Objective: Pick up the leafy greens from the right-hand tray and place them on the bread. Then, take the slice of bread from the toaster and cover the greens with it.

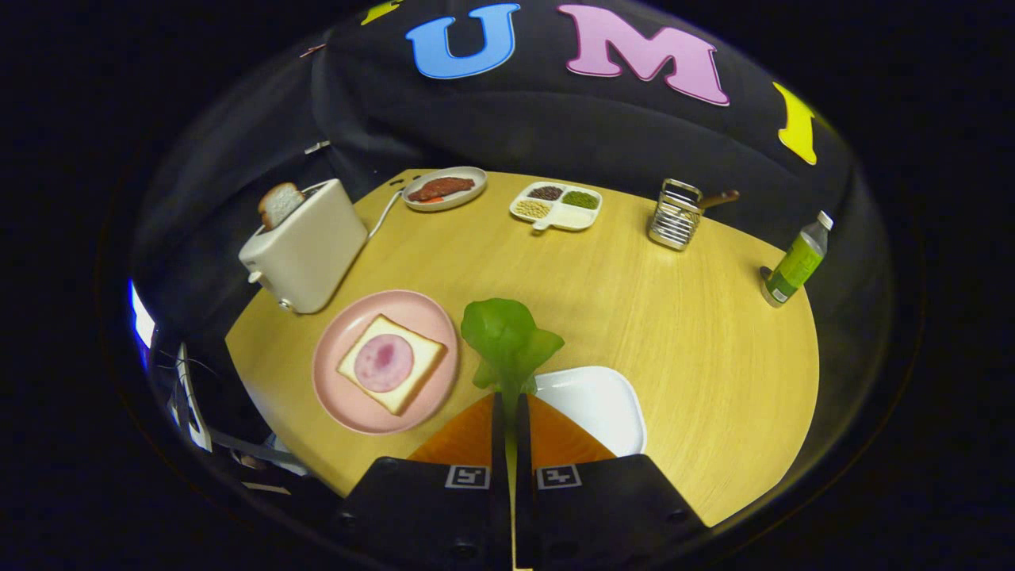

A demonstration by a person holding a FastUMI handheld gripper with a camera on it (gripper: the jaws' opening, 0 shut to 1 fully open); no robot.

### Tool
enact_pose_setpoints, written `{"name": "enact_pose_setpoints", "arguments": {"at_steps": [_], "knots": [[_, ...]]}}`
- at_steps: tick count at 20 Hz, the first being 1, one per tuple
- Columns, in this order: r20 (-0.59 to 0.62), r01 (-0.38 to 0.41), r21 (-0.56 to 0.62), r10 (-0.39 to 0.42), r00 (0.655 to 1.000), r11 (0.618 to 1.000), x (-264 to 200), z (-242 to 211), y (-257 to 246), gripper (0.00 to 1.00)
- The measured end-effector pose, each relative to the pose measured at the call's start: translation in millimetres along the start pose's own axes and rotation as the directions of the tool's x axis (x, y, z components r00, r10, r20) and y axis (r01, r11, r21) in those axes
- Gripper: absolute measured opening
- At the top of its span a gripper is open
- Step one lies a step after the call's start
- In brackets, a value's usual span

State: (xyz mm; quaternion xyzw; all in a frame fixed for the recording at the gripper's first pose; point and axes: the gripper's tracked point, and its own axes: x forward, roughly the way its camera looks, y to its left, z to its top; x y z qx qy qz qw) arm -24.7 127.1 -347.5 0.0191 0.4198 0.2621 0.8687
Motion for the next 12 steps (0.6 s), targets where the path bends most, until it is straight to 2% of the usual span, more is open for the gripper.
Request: {"name": "enact_pose_setpoints", "arguments": {"at_steps": [7,12], "knots": [[-0.037,-0.118,-0.040,0.117,0.992,0.992,22.5,14.1,96.2,0.07],[-0.062,-0.133,-0.065,0.129,0.990,0.989,43.2,15.1,130.4,0.07]]}}
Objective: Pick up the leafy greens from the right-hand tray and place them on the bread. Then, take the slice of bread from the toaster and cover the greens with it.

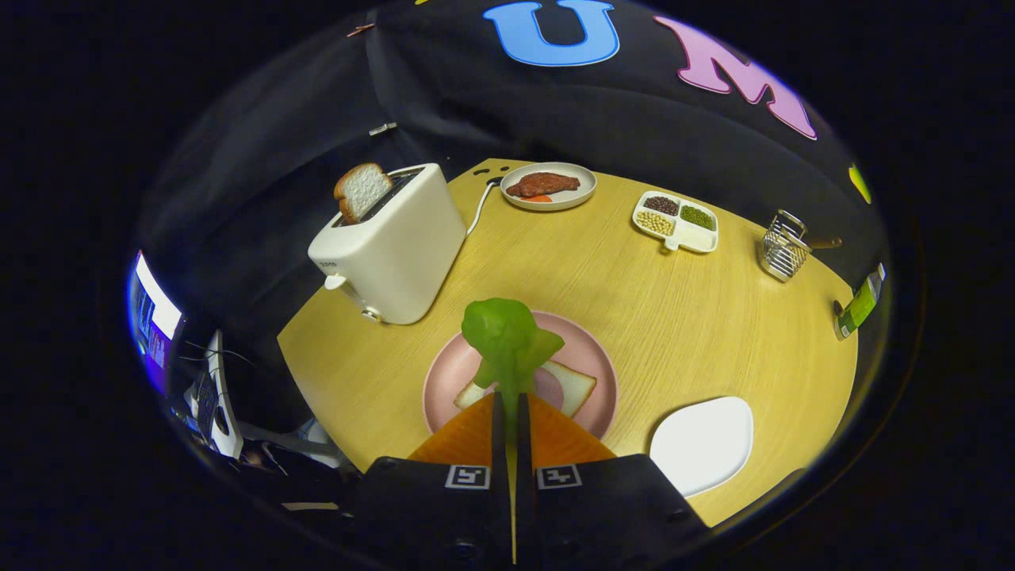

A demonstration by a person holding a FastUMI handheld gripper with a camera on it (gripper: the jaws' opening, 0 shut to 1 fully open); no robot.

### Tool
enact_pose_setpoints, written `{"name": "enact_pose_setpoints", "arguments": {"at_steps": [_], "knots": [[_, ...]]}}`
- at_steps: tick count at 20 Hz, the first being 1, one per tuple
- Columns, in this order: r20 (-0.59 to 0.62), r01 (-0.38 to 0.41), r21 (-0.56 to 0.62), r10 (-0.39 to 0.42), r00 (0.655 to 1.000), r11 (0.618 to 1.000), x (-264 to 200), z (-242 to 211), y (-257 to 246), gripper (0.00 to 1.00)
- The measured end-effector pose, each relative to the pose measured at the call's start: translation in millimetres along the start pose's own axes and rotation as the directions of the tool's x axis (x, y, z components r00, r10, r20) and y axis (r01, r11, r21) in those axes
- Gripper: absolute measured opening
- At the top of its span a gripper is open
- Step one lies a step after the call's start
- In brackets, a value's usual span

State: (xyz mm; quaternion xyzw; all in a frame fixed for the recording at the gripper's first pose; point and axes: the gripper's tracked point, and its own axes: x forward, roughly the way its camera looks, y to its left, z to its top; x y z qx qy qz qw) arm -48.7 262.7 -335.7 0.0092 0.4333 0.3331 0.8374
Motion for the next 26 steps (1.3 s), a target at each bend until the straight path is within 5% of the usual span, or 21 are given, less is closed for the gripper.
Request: {"name": "enact_pose_setpoints", "arguments": {"at_steps": [2,7,15,26], "knots": [[-0.011,0.018,0.003,-0.018,1.000,1.000,8.6,-1.5,1.1,0.13],[-0.013,0.109,-0.017,-0.109,0.994,0.994,21.6,-2.6,-7.9,0.74],[0.100,0.111,-0.019,-0.109,0.989,0.994,-14.2,31.1,19.0,0.73],[0.329,0.012,-0.097,0.021,0.944,0.995,-35.9,192.7,143.7,0.73]]}}
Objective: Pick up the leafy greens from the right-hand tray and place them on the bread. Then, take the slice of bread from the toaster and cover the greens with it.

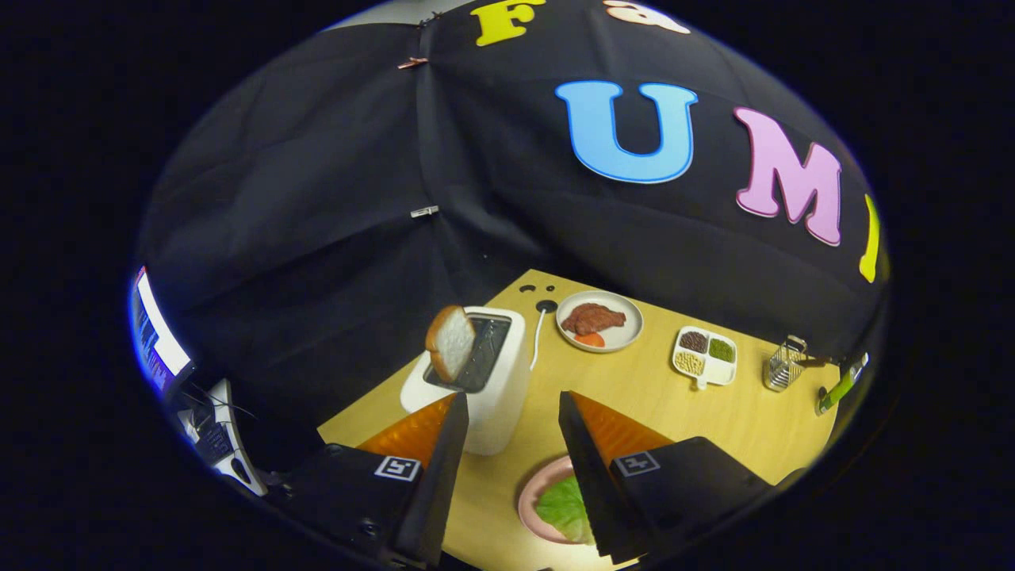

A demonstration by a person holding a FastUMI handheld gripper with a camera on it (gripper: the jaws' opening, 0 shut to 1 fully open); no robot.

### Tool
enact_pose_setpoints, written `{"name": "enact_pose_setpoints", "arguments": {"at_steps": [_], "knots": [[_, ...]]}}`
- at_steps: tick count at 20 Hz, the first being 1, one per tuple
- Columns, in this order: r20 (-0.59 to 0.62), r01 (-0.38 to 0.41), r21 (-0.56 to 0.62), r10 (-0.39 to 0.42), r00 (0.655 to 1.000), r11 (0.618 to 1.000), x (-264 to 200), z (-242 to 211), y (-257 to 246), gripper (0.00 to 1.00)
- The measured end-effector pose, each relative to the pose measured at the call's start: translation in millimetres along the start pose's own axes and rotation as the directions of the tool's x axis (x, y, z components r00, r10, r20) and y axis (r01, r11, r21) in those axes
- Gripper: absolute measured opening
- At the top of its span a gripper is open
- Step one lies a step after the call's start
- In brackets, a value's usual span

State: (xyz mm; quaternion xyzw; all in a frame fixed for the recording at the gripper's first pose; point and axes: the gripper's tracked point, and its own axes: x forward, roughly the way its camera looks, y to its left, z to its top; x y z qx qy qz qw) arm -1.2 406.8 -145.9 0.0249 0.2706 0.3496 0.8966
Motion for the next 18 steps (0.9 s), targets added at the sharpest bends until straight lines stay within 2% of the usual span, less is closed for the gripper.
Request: {"name": "enact_pose_setpoints", "arguments": {"at_steps": [3,7,15,18], "knots": [[0.019,-0.021,-0.017,0.022,1.000,1.000,26.6,22.3,29.4,0.73],[-0.016,-0.021,-0.030,0.021,1.000,0.999,72.6,25.8,57.0,0.73],[-0.112,0.074,-0.026,-0.077,0.991,0.997,148.3,9.1,61.5,0.73],[-0.147,0.120,-0.026,-0.122,0.982,0.992,162.3,3.0,52.0,0.67]]}}
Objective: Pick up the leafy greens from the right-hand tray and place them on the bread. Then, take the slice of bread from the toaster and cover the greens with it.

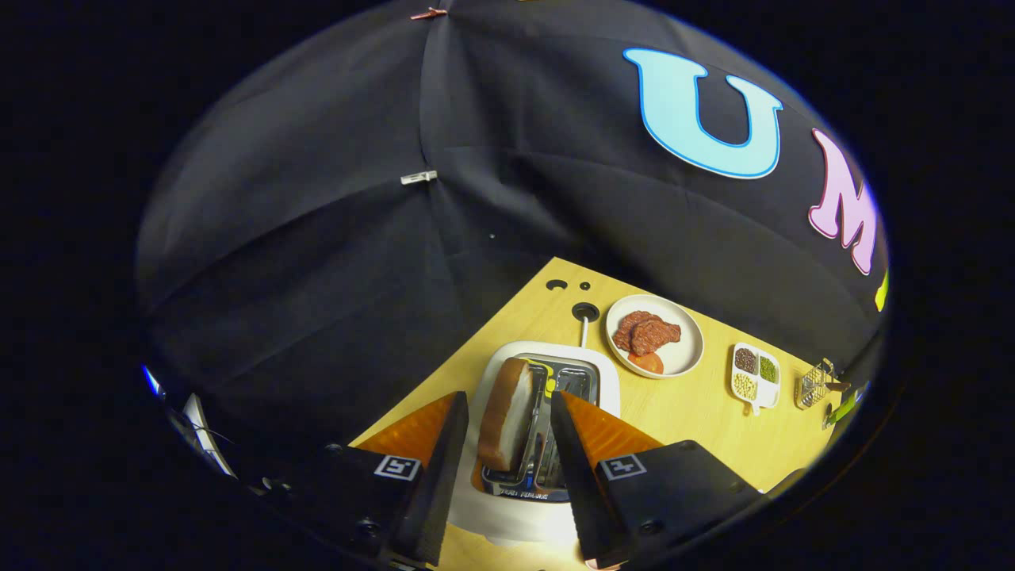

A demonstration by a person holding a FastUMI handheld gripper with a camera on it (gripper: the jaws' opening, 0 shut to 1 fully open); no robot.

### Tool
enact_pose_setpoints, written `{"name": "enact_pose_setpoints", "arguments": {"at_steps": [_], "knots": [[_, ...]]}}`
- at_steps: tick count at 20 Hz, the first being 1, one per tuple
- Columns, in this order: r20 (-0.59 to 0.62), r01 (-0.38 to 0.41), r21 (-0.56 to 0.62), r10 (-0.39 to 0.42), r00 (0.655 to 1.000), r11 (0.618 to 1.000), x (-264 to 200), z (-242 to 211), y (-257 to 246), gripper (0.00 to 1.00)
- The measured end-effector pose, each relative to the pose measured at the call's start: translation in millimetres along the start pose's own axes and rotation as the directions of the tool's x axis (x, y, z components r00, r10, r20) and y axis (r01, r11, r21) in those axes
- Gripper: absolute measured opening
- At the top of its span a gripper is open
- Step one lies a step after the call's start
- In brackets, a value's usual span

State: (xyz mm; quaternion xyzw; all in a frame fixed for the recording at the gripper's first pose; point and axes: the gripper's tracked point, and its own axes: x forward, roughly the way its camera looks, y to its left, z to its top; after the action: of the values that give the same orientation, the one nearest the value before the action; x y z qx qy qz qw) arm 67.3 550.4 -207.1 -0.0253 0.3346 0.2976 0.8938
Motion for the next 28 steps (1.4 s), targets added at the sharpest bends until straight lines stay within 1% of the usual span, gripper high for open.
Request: {"name": "enact_pose_setpoints", "arguments": {"at_steps": [1,4,6,9,11,12,15,19,22,25,28], "knots": [[-0.009,0.021,0.000,-0.021,1.000,1.000,5.1,-1.5,-3.6,0.58],[-0.043,0.037,0.005,-0.037,0.998,0.999,12.8,-9.5,-7.8,0.32],[-0.063,0.036,0.017,-0.034,0.997,0.999,14.0,-12.9,-8.5,0.26],[-0.061,-0.013,0.033,0.015,0.998,0.999,12.7,-12.3,-3.0,0.15],[-0.045,-0.049,0.040,0.051,0.998,0.998,4.3,-7.7,2.0,0.12],[-0.028,-0.053,0.046,0.055,0.998,0.998,-0.2,-2.2,1.4,0.10],[0.039,-0.075,0.080,0.072,0.997,0.994,-22.8,20.1,-1.6,0.10],[0.136,-0.113,0.122,0.096,0.986,0.986,-64.4,53.1,-13.0,0.10],[0.203,-0.140,0.140,0.110,0.973,0.980,-102.9,69.5,-29.0,0.10],[0.238,-0.132,0.141,0.096,0.967,0.981,-142.5,64.9,-59.7,0.10],[0.243,-0.084,0.162,0.043,0.969,0.983,-173.8,39.0,-99.2,0.10]]}}
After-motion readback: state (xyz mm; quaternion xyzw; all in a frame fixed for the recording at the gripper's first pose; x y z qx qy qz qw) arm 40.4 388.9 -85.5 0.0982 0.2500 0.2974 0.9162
